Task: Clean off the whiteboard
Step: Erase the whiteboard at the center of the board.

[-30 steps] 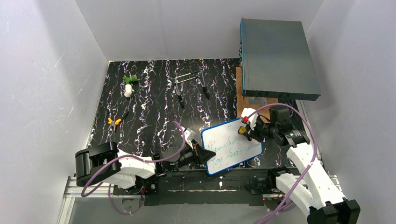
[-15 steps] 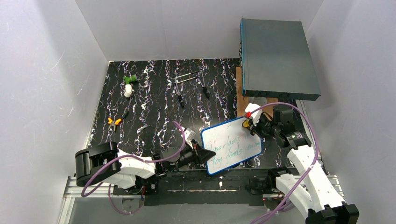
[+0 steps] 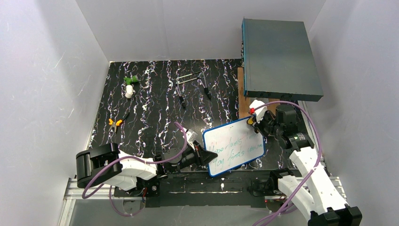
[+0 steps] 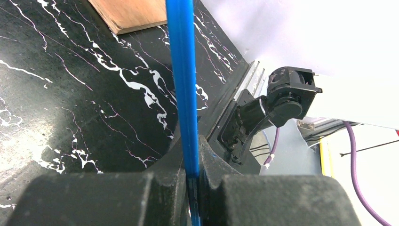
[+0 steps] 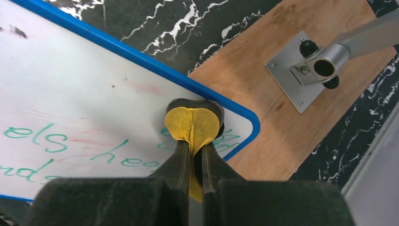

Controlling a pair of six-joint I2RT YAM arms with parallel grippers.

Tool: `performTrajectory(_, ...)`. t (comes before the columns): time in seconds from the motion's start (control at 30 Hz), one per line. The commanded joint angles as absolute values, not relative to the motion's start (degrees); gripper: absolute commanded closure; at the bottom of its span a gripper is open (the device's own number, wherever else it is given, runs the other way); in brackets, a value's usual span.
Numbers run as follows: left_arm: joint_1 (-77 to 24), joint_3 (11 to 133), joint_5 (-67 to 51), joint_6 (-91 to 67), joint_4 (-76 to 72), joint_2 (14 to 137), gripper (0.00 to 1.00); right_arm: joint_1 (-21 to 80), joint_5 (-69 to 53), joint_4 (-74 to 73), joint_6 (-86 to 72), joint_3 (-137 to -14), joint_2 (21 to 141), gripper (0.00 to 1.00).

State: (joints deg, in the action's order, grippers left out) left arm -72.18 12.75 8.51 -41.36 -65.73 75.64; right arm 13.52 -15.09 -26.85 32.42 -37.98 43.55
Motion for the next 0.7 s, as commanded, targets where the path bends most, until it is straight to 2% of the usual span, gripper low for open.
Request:
performTrajectory(0.0, -73.2, 13.9, 3.1, -38.4, -67.3, 73.3, 1.00, 13.0, -9.0, -24.9, 36.9, -34.7, 43.0, 0.99)
performTrajectory(0.2, -73.2, 13.6, 3.2, -38.3, -67.6, 73.2, 1.00, 13.1, -28.7, -39.9, 48.3, -34.8, 41.8, 0.99)
performTrajectory(0.33, -73.2, 13.8, 3.0, -38.3, -68.2, 74.0, 1.00, 13.2, -34.0, -39.6, 46.3, -37.7, 42.6, 0.99)
performTrajectory(0.4, -73.2, 13.9, 2.8, -38.5, -68.1, 74.1, 1.00, 13.2, -31.9, -34.6, 40.2, -39.3, 43.4, 0.99)
performTrajectory(0.5, -73.2, 13.9, 2.7, -38.5, -67.8, 73.7, 1.00, 12.7, -21.6, -26.5, 31.6, -41.0, 45.2, 0.99)
performTrajectory(0.67, -73.2, 13.6, 2.6, -38.4, -67.2, 72.9, 1.00, 11.2, -11.8, -21.9, 30.2, -40.3, 45.8, 0.99)
